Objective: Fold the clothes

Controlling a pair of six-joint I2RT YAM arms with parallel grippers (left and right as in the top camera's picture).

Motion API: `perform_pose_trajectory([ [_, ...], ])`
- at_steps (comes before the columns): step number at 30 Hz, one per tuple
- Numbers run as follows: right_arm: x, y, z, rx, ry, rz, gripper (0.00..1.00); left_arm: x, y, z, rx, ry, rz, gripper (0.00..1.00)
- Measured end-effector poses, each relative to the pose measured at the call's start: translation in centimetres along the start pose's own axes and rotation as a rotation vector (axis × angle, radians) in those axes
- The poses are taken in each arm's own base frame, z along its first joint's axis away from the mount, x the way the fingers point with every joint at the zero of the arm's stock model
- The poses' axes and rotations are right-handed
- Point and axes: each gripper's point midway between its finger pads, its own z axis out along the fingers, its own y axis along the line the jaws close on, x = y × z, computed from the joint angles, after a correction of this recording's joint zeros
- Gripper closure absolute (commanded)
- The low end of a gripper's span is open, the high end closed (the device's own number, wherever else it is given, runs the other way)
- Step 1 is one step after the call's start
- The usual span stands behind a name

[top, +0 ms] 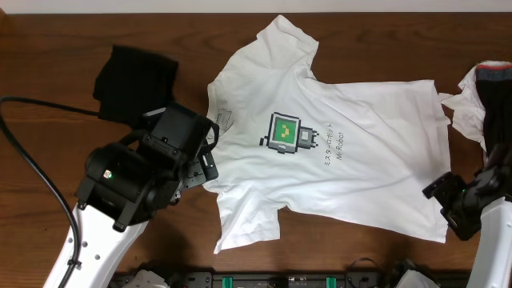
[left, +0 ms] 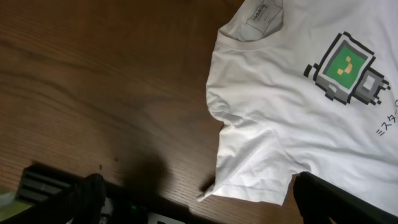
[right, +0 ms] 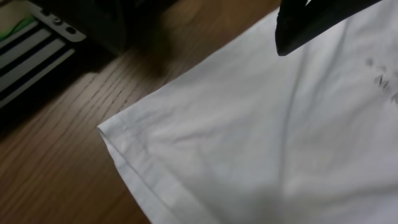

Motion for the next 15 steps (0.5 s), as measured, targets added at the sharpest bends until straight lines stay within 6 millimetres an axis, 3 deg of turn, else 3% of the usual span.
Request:
perform_pose_trajectory([
  [7, -2.0, -2.0, 3.2, 0.032, 0.007, 0.137, 0.36, -0.1, -0.1, 0.0, 0.004, -0.004, -0.002, 0.02],
  [15, -1.1, -5.3, 7.3, 0.125, 0.119, 0.246, 0.41, -0.2, -0.2, 0.0, 0.009, -0.008, -0.003, 0.02],
])
